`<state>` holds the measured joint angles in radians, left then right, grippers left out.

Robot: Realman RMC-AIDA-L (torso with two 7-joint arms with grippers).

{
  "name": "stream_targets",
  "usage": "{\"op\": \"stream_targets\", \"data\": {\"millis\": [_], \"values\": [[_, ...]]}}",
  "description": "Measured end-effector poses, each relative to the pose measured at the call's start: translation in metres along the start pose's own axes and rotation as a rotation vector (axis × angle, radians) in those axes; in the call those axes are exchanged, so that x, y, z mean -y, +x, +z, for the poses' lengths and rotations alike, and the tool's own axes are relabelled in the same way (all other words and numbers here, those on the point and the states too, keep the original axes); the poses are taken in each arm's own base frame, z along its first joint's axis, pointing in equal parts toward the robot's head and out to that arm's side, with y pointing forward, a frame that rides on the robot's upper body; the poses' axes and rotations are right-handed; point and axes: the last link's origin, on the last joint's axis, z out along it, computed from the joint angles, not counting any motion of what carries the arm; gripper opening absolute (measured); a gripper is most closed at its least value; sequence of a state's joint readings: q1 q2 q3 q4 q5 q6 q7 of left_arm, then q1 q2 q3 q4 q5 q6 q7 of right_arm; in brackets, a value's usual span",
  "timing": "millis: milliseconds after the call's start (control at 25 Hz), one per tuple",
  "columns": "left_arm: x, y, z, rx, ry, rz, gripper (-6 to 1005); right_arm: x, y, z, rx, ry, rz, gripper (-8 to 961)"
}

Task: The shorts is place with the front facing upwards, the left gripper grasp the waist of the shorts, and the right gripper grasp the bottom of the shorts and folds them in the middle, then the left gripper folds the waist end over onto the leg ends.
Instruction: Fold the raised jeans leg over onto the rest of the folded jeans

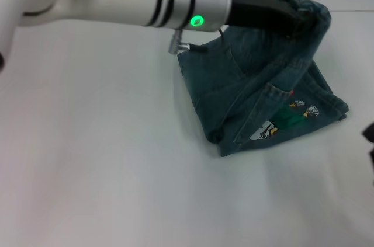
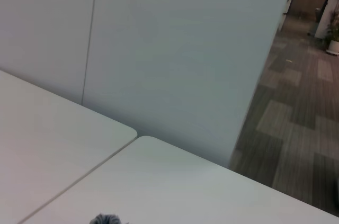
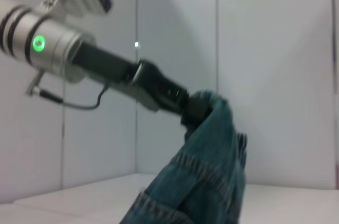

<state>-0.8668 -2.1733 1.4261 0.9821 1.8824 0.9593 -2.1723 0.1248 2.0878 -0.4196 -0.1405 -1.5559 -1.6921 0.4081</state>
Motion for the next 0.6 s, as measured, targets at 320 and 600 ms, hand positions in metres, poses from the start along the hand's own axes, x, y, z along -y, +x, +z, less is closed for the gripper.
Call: {"op": "stream_targets", "data": {"millis": [320, 600], "values": [[-0.008, -0.010, 0.031, 0.033, 0.024, 0.007, 80, 0.013, -0.006, -0.019, 0.008, 0.068, 0.002, -1], [-0.012, -0.017, 0.050, 0.067, 0.052, 0.026, 123, 0.014, -0.004, -0.014, -0.001, 0.065, 0.010, -2]]}}
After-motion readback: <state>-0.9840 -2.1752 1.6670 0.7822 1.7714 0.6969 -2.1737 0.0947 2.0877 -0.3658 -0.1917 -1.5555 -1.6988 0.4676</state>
